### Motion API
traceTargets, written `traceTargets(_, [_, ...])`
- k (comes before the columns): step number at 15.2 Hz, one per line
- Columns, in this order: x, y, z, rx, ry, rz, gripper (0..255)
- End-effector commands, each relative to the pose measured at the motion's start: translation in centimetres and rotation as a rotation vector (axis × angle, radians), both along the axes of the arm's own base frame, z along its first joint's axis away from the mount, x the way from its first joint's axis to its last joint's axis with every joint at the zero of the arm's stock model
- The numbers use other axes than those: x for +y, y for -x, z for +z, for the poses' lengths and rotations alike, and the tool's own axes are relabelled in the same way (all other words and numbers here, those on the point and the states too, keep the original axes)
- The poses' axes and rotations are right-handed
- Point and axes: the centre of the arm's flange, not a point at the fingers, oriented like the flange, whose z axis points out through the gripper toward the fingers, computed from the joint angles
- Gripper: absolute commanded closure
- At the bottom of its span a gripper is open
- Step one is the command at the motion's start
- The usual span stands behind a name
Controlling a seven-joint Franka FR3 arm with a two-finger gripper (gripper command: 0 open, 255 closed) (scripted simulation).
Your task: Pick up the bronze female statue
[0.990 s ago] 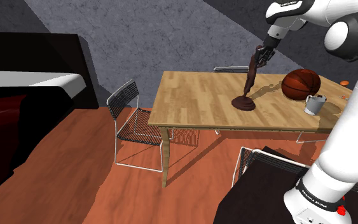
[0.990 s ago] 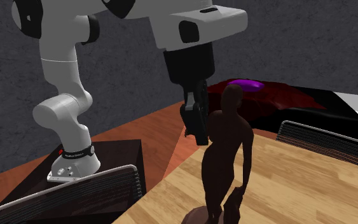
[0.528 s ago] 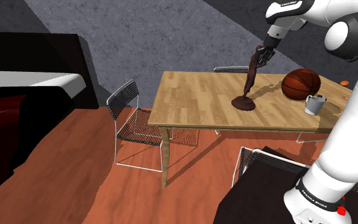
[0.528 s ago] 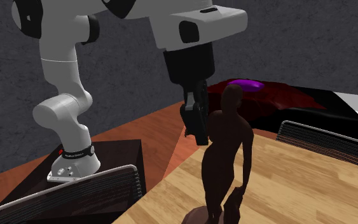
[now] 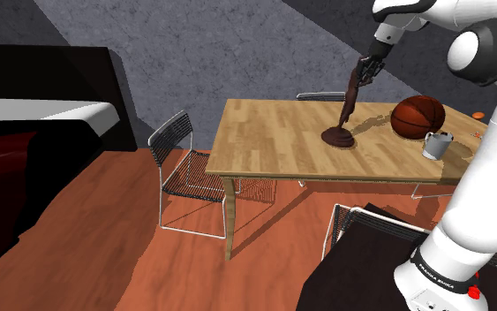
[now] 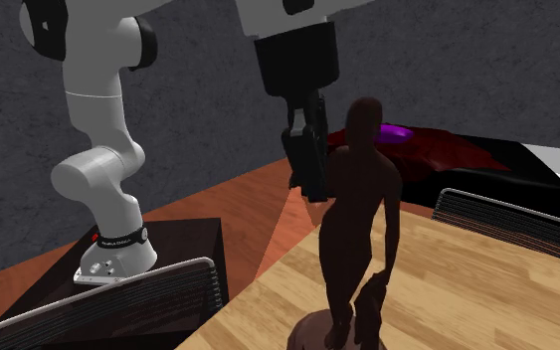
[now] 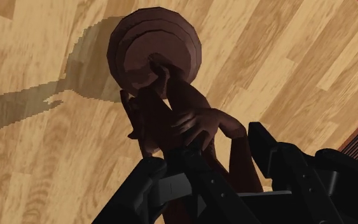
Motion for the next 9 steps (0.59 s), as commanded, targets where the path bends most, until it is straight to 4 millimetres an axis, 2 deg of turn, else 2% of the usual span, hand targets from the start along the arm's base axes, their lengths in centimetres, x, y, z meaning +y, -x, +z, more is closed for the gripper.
traceTargets(1, [0.0, 0.0, 1.3, -0.003, 0.002, 0.000, 255])
traceTargets(7, [0.0, 0.0, 4.4, -0.003, 0.002, 0.000, 255])
traceTargets(9, [0.0, 0.0, 4.5, -0.003, 0.002, 0.000, 255])
